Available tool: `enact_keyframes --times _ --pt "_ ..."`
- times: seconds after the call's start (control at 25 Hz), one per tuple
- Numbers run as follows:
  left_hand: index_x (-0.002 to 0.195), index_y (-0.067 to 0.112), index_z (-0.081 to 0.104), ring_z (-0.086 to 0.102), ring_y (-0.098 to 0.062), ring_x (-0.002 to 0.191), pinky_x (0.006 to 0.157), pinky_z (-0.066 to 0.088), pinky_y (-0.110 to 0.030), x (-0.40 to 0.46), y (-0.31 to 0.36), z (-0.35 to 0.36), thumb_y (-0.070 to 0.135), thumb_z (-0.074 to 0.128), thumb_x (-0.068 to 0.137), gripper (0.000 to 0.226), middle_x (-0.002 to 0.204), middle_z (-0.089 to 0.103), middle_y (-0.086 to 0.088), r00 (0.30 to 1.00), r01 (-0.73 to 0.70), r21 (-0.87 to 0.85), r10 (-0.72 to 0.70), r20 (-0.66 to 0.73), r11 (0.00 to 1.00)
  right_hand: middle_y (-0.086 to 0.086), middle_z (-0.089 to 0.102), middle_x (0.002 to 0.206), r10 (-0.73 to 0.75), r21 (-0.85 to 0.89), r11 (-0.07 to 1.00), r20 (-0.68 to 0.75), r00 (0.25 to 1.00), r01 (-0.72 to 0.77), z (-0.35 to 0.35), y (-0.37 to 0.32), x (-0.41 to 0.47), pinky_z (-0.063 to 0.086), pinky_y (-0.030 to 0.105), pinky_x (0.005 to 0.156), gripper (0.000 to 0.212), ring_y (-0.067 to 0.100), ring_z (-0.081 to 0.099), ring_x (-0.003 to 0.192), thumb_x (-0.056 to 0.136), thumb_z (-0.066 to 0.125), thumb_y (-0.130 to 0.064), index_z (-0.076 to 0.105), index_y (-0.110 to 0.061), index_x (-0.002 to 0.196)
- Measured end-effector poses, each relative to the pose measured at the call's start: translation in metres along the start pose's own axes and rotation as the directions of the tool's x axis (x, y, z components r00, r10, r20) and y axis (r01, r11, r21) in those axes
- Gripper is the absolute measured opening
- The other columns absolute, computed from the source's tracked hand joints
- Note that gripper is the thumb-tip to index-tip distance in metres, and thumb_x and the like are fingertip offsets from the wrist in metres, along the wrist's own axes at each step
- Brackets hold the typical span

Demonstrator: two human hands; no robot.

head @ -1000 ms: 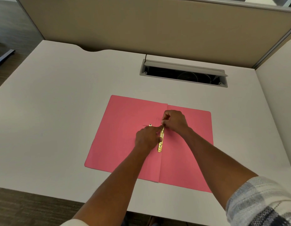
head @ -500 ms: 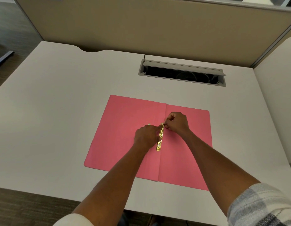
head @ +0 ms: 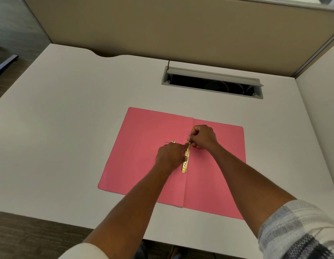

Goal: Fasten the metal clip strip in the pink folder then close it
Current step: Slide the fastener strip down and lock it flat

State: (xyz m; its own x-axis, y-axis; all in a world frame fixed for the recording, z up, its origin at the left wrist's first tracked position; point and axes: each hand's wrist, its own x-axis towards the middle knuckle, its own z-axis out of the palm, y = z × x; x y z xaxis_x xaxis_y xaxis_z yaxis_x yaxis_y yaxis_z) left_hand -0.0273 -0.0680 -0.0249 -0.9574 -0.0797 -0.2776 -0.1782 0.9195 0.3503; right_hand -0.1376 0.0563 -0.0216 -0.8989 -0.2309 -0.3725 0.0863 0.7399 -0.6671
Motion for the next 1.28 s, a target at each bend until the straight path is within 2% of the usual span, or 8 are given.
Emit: enact_keyframes --times 0.16,0.52,0.68,0.8,0.92,1.04,1.12,1.28 --pt "0.133 0.041 0.053 0.067 -0.028 0.093 0.073 0.052 -0.037 0.000 0.000 0.000 0.034 0.061 0.089 0.046 0.106 0.071 -0.004 1.000 -0.007 -0.004 0.007 0.007 1.000 0.003 0.074 0.066 0.010 0.007 1.000 0.008 1.000 -0.010 0.000 -0.002 0.002 0.055 0.026 0.048 0.012 0.011 0.069 0.048 0.076 0.076 -0.004 0.068 -0.013 0.075" --pt "0.133 0.045 0.051 0.066 -0.026 0.091 0.067 0.047 -0.032 0.003 -0.004 0.006 0.041 0.062 0.086 0.048 0.104 0.072 -0.001 1.000 -0.011 -0.023 0.011 -0.008 1.000 0.012 0.074 0.068 0.100 0.123 0.988 -0.044 0.994 -0.094 0.001 -0.004 0.006 0.062 0.038 0.057 0.016 0.025 0.074 0.059 0.078 0.077 -0.003 0.062 -0.009 0.082" --pt "0.132 0.048 0.051 0.066 -0.026 0.093 0.071 0.050 -0.034 0.004 -0.007 0.008 0.045 0.063 0.083 0.051 0.108 0.071 -0.001 1.000 0.003 -0.036 -0.003 -0.020 0.999 0.012 0.073 0.067 0.120 0.181 0.977 -0.050 0.992 -0.109 0.000 0.001 0.000 0.061 0.034 0.055 0.008 0.019 0.070 0.051 0.083 0.071 -0.004 0.064 -0.005 0.087" --pt "0.131 0.049 0.052 0.066 -0.026 0.094 0.073 0.052 -0.035 0.004 -0.008 0.008 0.045 0.064 0.082 0.051 0.110 0.072 -0.001 1.000 0.015 -0.052 -0.017 -0.024 0.999 0.010 0.073 0.067 0.132 0.238 0.965 -0.072 0.989 -0.112 0.001 0.008 -0.018 0.058 0.028 0.050 0.004 0.013 0.066 0.047 0.083 0.066 -0.002 0.066 -0.003 0.086" --pt "0.131 0.050 0.054 0.066 -0.026 0.094 0.074 0.052 -0.035 0.004 -0.009 0.009 0.046 0.066 0.080 0.053 0.109 0.072 -0.001 0.999 0.019 -0.077 -0.022 -0.032 0.997 0.013 0.074 0.067 0.163 0.261 0.955 -0.074 0.984 -0.139 0.013 0.020 -0.049 0.061 0.034 0.058 0.005 0.016 0.066 0.050 0.081 0.064 -0.004 0.068 -0.007 0.081" --pt "0.131 0.048 0.055 0.067 -0.025 0.092 0.072 0.049 -0.032 0.005 -0.010 0.009 0.049 0.069 0.078 0.054 0.108 0.072 -0.003 0.999 0.022 -0.094 -0.024 -0.025 0.995 0.012 0.074 0.068 0.182 0.310 0.937 -0.049 0.982 -0.159 0.024 0.030 -0.082 0.060 0.034 0.061 0.011 0.019 0.067 0.053 0.082 0.061 -0.004 0.069 -0.010 0.079" --pt "0.132 0.048 0.053 0.067 -0.026 0.093 0.073 0.050 -0.033 0.005 -0.010 0.008 0.050 0.069 0.078 0.056 0.109 0.072 -0.004 0.999 0.024 -0.090 -0.026 -0.019 0.996 0.013 0.075 0.074 0.147 0.344 0.929 0.000 0.989 -0.139 0.027 0.035 -0.098 0.060 0.036 0.067 0.015 0.020 0.067 0.060 0.082 0.061 -0.002 0.071 -0.013 0.082" --pt "0.133 0.048 0.053 0.066 -0.028 0.098 0.078 0.052 -0.035 0.005 -0.010 0.009 0.046 0.066 0.082 0.053 0.112 0.071 -0.005 0.999 0.028 -0.061 -0.030 -0.027 0.998 0.011 0.076 0.089 -0.030 0.330 0.944 0.111 0.993 -0.009 0.026 0.037 -0.117 0.056 0.042 0.078 0.018 0.028 0.068 0.080 0.081 0.070 -0.003 0.074 -0.015 0.093"
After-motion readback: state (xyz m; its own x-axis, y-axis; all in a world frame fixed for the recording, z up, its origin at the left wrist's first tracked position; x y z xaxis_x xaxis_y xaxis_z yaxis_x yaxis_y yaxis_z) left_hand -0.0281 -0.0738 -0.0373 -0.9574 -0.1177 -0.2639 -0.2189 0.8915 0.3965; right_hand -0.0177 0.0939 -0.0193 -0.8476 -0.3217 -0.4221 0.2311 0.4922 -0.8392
